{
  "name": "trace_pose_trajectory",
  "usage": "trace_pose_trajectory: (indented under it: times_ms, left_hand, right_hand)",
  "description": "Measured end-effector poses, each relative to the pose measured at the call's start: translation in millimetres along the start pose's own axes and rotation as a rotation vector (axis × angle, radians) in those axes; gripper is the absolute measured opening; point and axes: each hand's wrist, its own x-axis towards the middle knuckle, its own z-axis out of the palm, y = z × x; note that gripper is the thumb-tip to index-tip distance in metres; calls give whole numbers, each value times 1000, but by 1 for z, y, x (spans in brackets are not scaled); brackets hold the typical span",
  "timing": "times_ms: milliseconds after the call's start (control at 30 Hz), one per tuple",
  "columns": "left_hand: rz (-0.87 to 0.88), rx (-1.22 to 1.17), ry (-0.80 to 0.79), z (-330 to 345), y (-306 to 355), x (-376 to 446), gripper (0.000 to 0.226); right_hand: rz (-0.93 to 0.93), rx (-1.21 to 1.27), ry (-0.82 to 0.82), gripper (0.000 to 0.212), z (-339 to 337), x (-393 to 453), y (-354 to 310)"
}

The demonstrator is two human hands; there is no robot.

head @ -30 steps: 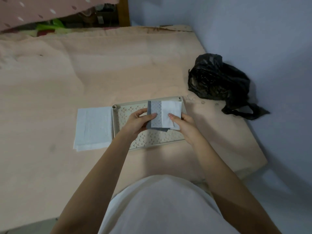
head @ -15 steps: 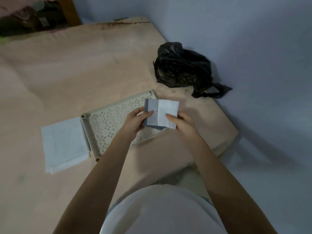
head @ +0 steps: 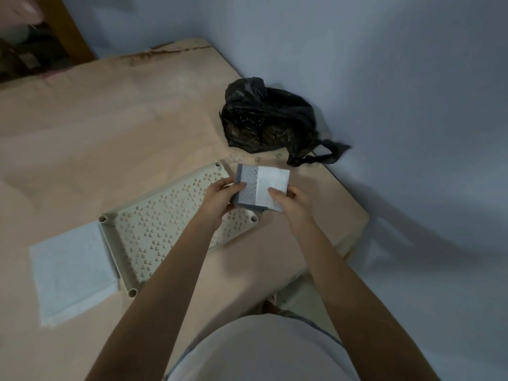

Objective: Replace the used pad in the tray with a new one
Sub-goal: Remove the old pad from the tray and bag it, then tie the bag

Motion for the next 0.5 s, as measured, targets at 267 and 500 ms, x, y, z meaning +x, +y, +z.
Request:
trace_pose_trajectory:
  times_ms: [267,500]
  left_hand:
    - [45,44,110,34,21,37,38]
    - [82,73,211,58,42,74,39]
  right_hand:
    - [-110,-130,-45,33,-4,59,-23]
    - [-295,-329,-55,40,3,103,-51]
